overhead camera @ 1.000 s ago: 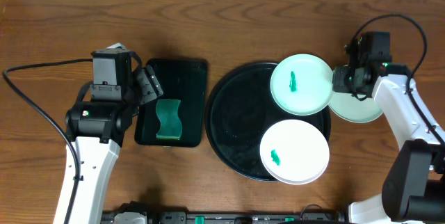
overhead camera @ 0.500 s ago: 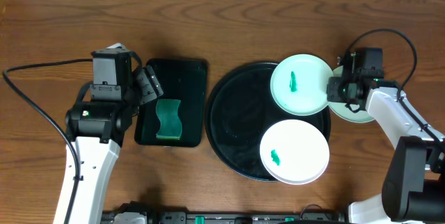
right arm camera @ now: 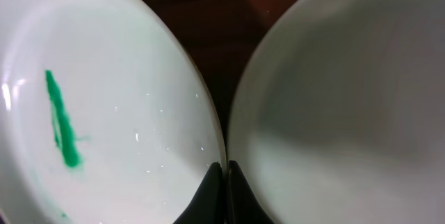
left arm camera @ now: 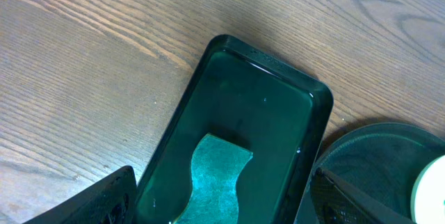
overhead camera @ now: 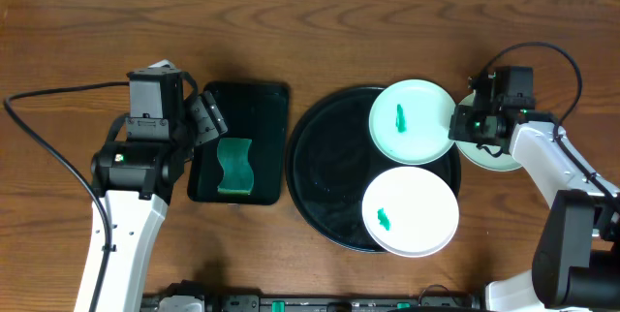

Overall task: Clean dirty plates on tray and stack at the side
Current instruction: 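Move the right gripper to the rim of the pale green plate on the tray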

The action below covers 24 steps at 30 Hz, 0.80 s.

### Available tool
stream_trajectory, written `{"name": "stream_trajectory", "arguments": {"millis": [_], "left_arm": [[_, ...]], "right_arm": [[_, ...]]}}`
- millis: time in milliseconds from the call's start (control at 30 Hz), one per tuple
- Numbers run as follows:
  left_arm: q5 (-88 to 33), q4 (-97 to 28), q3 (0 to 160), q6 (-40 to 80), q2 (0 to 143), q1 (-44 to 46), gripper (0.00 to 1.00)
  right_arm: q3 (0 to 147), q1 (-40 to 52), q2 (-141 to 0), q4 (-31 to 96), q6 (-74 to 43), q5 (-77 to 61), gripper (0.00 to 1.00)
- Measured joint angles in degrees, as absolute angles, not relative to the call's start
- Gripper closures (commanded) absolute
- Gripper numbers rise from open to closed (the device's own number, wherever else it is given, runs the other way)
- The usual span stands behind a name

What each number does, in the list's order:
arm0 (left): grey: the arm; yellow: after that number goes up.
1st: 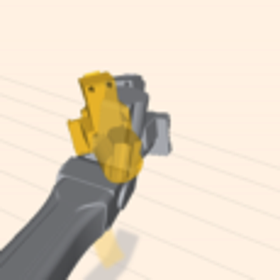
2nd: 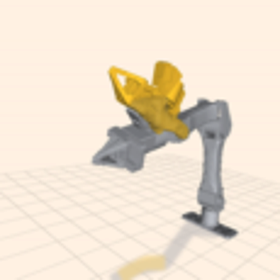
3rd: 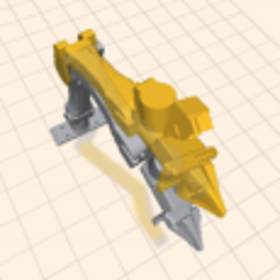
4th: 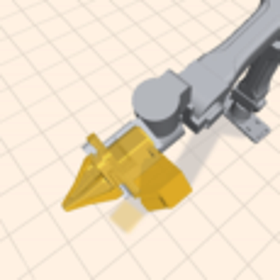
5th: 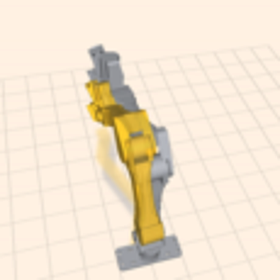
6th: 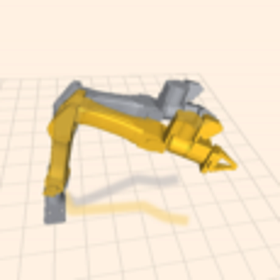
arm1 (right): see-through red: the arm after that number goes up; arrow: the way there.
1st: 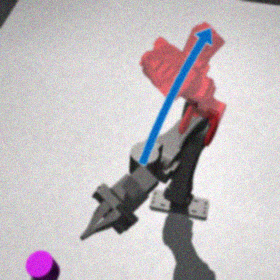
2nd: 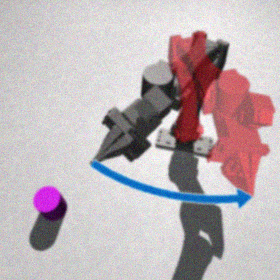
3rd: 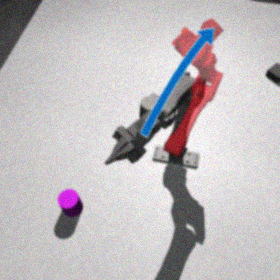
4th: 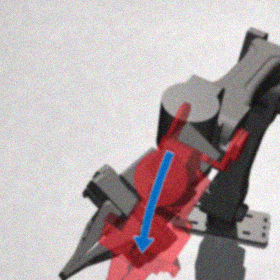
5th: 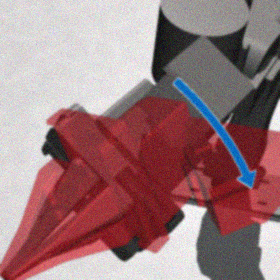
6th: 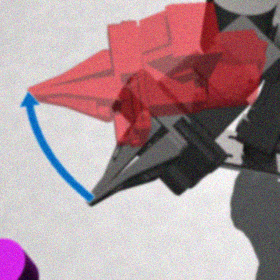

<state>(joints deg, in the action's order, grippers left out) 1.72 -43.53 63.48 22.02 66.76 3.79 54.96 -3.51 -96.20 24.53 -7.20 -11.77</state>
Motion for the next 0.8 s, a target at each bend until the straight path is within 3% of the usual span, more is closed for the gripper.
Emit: {"name": "stream_trajectory", "arguments": {"millis": [433,800], "left_arm": [[1.72,-43.53,63.48,22.02,66.76,3.79,0.20],[1.72,-43.53,63.48,22.02,66.76,3.79,0.20]], "right_arm": [[54.96,0.86,-96.20,24.51,-14.59,-19.38,0.99],[54.94,10.26,-96.20,24.58,-23.18,-13.19,0.99]]}}
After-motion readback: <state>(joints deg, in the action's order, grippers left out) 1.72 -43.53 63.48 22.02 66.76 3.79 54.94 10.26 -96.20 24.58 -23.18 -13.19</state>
